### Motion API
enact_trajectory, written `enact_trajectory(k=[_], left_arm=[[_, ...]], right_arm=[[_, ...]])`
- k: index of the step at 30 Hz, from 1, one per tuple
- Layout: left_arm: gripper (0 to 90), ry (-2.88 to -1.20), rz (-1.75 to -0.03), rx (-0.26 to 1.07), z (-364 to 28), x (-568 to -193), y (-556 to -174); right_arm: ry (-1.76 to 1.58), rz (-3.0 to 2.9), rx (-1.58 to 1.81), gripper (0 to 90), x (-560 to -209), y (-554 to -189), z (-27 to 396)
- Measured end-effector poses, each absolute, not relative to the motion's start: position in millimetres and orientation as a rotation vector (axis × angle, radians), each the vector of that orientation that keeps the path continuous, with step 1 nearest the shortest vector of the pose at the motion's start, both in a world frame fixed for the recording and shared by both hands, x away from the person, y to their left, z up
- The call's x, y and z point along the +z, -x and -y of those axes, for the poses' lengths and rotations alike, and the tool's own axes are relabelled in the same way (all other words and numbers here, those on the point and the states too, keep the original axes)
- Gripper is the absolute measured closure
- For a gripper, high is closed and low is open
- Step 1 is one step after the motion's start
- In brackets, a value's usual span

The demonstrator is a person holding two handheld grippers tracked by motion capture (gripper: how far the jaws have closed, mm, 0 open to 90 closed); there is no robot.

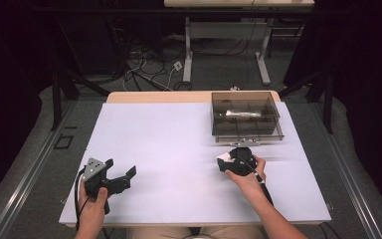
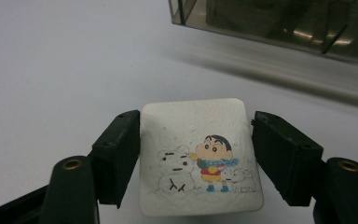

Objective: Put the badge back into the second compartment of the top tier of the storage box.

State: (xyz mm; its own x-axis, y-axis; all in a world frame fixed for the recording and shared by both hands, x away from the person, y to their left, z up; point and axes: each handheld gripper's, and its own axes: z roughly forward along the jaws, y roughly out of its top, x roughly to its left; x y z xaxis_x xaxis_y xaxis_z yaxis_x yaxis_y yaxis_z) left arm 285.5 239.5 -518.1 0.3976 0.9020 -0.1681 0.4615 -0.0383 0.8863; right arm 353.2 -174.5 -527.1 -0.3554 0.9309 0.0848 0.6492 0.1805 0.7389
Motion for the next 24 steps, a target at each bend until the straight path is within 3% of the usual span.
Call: enact_trajectory(k=[24], left_arm=[[9.4, -1.666, -1.221, 0.552, -238.8, -518.3, -285.5]], right_arm=[[-1.600, -1.924, 1.008, 33.2, -503.0, -349.8, 222.6]])
